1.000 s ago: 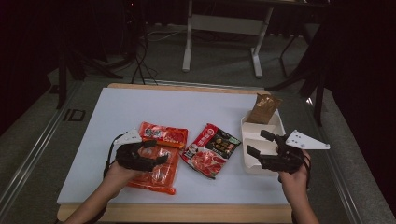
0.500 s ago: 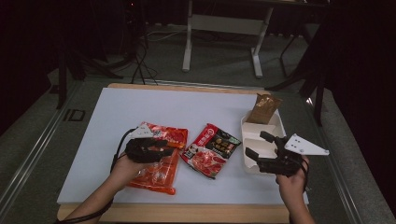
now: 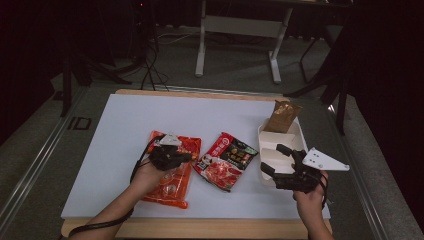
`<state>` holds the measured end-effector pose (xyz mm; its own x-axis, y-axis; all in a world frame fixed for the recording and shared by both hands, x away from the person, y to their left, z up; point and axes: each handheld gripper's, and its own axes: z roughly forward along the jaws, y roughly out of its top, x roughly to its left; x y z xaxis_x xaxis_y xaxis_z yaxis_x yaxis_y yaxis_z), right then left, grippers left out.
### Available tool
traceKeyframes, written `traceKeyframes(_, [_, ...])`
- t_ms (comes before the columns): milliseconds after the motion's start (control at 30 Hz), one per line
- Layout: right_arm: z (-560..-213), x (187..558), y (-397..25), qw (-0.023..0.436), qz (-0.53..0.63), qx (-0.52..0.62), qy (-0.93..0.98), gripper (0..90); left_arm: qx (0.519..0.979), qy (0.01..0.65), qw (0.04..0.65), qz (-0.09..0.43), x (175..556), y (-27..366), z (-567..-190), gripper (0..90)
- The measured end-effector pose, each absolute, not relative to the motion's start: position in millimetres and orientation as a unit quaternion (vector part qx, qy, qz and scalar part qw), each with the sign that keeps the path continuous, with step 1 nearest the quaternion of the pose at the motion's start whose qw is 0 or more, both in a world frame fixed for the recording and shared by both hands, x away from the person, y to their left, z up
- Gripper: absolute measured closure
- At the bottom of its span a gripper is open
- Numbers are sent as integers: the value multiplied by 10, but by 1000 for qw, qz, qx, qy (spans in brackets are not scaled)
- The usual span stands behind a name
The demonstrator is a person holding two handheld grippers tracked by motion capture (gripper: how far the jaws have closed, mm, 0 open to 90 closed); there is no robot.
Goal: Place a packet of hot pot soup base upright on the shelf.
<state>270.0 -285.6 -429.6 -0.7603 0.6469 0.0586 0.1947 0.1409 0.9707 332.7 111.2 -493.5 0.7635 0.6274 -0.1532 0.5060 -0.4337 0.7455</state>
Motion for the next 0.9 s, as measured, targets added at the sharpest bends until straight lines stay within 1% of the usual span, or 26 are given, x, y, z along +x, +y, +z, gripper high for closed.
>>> traceKeyframes(167, [-4327, 2707, -2869, 185, 587, 289, 733, 133, 847, 336, 406, 72, 3376, 1040, -4985, 898])
traceKeyframes(200, [-4329, 2707, -2871, 182, 586, 291, 734, 133, 854, 334, 392, 77, 3414, 986, -5010, 898])
traceKeyframes(400, [-4345, 2717, -2875, 173, 586, 294, 735, 135, 868, 340, 352, 83, 3543, 873, -5109, 898])
traceKeyframes(467, [-4347, 2717, -2869, 173, 586, 293, 736, 136, 874, 336, 344, 72, 3570, 847, -5156, 898])
traceKeyframes(633, [-4348, 2714, -2860, 169, 586, 292, 737, 136, 884, 332, 321, 75, 3605, 770, -5217, 898])
traceKeyframes(800, [-4348, 2720, -2864, 165, 588, 292, 736, 137, 887, 335, 309, 75, 3640, 689, -5245, 898])
traceKeyframes(900, [-4353, 2723, -2867, 162, 587, 295, 736, 137, 886, 339, 308, 66, 3661, 687, -5239, 898])
